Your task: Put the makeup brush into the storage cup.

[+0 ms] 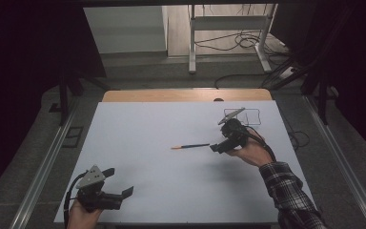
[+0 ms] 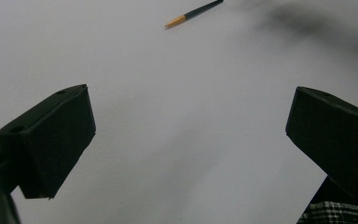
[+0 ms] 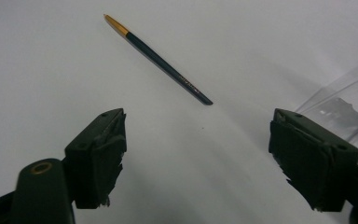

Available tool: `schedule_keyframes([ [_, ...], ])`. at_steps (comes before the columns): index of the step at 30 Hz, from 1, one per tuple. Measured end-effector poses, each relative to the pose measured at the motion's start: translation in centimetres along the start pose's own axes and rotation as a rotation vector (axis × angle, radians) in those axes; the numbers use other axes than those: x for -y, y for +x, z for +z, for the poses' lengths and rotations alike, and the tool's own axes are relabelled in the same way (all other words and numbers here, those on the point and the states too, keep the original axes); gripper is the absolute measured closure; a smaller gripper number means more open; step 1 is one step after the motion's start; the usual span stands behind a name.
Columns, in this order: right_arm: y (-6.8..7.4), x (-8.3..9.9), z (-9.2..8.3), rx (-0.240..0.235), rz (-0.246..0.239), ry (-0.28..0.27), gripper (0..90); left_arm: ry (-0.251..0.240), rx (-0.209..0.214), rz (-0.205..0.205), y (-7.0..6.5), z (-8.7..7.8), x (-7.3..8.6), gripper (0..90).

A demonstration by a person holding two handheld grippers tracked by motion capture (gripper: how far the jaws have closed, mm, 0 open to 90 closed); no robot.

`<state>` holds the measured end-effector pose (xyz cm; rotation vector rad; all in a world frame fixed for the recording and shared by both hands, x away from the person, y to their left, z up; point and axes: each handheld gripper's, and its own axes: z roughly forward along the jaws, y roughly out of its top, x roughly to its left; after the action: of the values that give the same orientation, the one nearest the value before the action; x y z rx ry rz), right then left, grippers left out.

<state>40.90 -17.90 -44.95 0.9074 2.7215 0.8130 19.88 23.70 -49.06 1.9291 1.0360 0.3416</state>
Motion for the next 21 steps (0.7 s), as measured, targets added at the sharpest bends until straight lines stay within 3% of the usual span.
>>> schedule_keyframes([
  [9, 0.0, -1.1, 0.8, 0.007, -0.061, 0.045, 32.3, 0.001, -0.001, 0.002, 0.0, 0.0, 0.0, 1.9],
  [21, 0.1, -2.8, 2.0, 0.017, -0.131, 0.104, 40.1, 0.000, -0.003, 0.002, 0.1, -0.1, 0.0, 2.0],
])
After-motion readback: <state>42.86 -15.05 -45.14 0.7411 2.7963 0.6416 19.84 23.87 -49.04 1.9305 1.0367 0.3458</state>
